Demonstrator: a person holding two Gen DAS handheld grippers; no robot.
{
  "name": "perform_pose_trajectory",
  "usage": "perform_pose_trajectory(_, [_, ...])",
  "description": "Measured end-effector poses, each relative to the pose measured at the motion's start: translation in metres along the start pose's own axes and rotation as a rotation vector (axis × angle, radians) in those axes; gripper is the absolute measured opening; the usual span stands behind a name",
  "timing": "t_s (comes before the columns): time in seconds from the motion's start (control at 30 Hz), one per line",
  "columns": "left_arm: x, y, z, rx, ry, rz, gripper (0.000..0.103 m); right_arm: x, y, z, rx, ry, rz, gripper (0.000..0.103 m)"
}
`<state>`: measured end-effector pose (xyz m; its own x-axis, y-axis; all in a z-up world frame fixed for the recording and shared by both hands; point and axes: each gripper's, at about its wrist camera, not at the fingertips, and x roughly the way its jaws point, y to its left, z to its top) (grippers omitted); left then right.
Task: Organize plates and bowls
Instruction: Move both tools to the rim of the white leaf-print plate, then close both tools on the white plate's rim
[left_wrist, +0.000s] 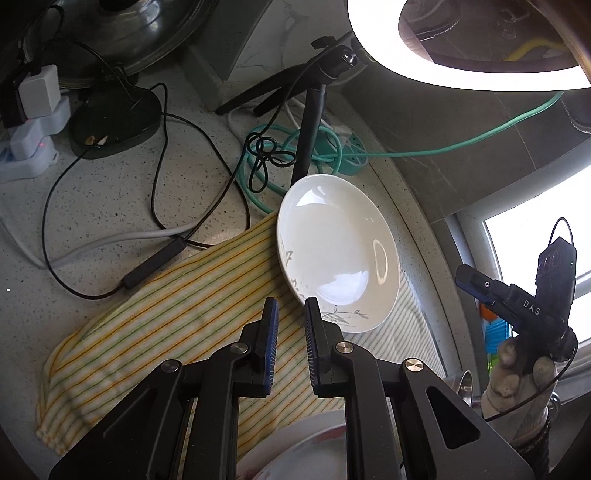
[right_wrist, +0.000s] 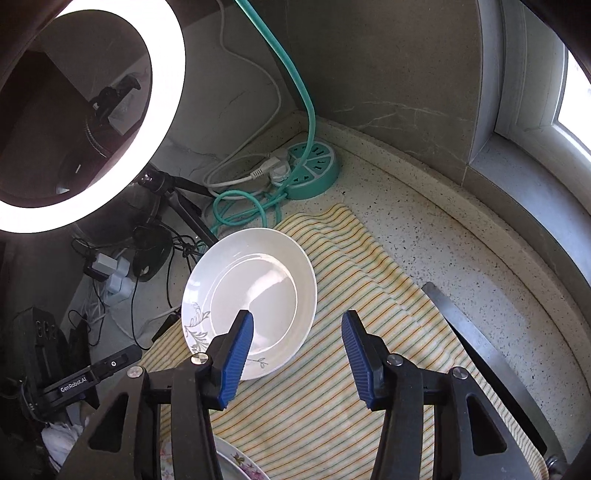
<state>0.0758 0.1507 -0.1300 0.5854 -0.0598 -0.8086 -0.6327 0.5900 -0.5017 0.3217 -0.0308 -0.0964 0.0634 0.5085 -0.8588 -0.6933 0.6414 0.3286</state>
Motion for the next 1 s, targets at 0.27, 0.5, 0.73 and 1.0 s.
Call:
perform_pose_trajectory(0.27, [0.027,0.000,0.007,-0.013,0.019,0.026,0.013,0.039,-0.020,0.011,0.059,0.070,0.055,0.029])
perform_pose_trajectory(0.5, [0.039,0.005,0.017,-0.048,0.025,0.018,0.013,0.061,-0.030,0.018,0.096,0.099,0.069,0.023])
perform_pose_trajectory(0.73, [0.047,0.007,0.031,-0.050,0.018,0.037,0.013,0.077,-0.031,0.025,0.109,0.116,0.084,0.022])
perform_pose_trajectory(1.0, [0.057,0.004,0.036,-0.045,0.032,0.036,0.012,0.088,-0.026,0.029,0.101,0.136,0.088,0.017])
